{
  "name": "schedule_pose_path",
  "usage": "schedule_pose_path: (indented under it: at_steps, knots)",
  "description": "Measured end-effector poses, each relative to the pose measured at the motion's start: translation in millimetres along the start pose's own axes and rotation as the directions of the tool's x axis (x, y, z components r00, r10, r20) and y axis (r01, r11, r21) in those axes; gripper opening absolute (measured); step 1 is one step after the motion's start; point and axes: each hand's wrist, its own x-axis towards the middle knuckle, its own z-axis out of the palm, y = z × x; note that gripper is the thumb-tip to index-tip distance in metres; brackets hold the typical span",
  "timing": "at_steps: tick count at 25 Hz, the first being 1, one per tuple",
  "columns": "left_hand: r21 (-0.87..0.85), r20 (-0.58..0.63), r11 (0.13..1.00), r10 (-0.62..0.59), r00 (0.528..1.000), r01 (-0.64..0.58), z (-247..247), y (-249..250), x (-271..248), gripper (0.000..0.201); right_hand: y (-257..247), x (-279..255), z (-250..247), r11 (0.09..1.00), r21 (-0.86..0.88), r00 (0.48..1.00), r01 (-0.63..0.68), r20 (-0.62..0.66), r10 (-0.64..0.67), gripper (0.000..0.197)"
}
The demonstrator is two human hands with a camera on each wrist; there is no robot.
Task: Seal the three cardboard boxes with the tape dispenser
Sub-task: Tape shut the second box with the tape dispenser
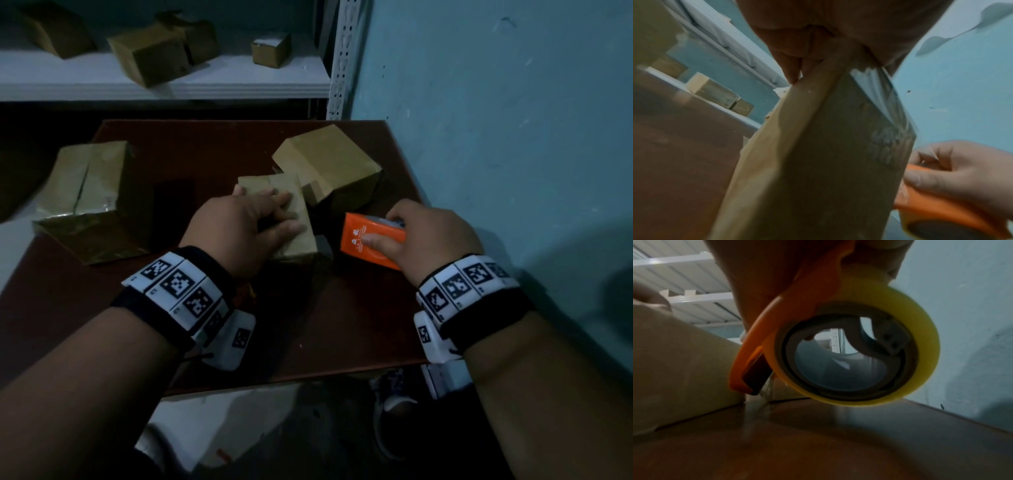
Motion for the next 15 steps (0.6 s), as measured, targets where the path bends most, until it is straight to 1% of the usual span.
schedule_pose_path:
  at_steps: [1, 2, 3, 4, 5, 6, 8, 9, 11, 12, 14, 15]
  knots:
    - [-0.001, -0.002, 1.000, 0.000, 1.000, 0.000, -0.9, 2.8, -0.3, 0.039, -2.2, -0.6, 2.6, 1.000, -0.017, 1.000, 0.009, 0.013, -0.009, 0.051]
    - [-0.008, -0.001, 1.000, 0.011, 1.000, -0.011, -2.3, 5.3, -1.2, 0.032, -4.2, -1.0, 5.3, 0.999, -0.037, 1.000, 0.020, 0.023, -0.019, 0.052]
    - [-0.028, -0.001, 0.999, 0.034, 0.999, -0.034, -3.6, 6.1, -2.4, 0.031, -5.5, -1.1, 7.3, 0.998, -0.054, 0.999, 0.029, 0.033, -0.027, 0.053]
    - [-0.049, 0.000, 0.997, 0.068, 0.998, -0.068, -5.6, 4.7, -4.1, 0.035, -6.9, -1.4, 9.0, 0.997, -0.071, 0.999, 0.039, 0.039, -0.036, 0.053]
    - [-0.063, 0.012, 0.993, 0.105, 0.994, -0.104, -7.7, 2.2, -6.1, 0.045, -8.8, -2.1, 9.3, 0.995, -0.085, 0.998, 0.046, 0.043, -0.043, 0.053]
    - [-0.057, 0.043, 0.990, 0.135, 0.990, -0.132, -9.3, -0.8, -7.8, 0.061, -9.8, -2.6, 10.0, 0.994, -0.100, 0.998, 0.051, 0.051, -0.046, 0.053]
    - [0.026, 0.106, 0.989, 0.143, 0.984, -0.146, -9.3, -6.2, -10.7, 0.096, -11.6, -3.9, 11.2, 0.992, -0.115, 0.996, 0.048, 0.079, -0.039, 0.053]
    - [0.079, 0.113, 0.986, 0.135, 0.984, -0.144, -7.4, -8.3, -10.8, 0.105, -12.4, -4.1, 11.9, 0.993, -0.113, 0.995, 0.042, 0.093, -0.031, 0.053]
    - [0.144, 0.110, 0.980, 0.120, 0.987, -0.135, -3.0, -7.6, -9.4, 0.112, -13.4, -3.8, 13.7, 0.990, -0.132, 0.994, 0.038, 0.105, -0.025, 0.055]
    - [0.154, 0.107, 0.979, 0.114, 0.988, -0.130, -1.0, -6.6, -8.2, 0.114, -13.3, -3.0, 14.7, 0.984, -0.172, 0.995, 0.045, 0.097, -0.029, 0.056]
    - [0.143, 0.097, 0.982, 0.113, 0.989, -0.126, 1.0, -5.4, -8.0, 0.113, -13.3, -2.5, 14.0, 0.967, -0.247, 0.997, 0.057, 0.060, -0.044, 0.057]
    - [0.128, 0.086, 0.984, 0.115, 0.990, -0.126, 1.6, -5.4, -8.6, 0.111, -14.3, -4.3, 11.2, 0.974, -0.218, 0.998, 0.063, 0.020, -0.060, 0.056]
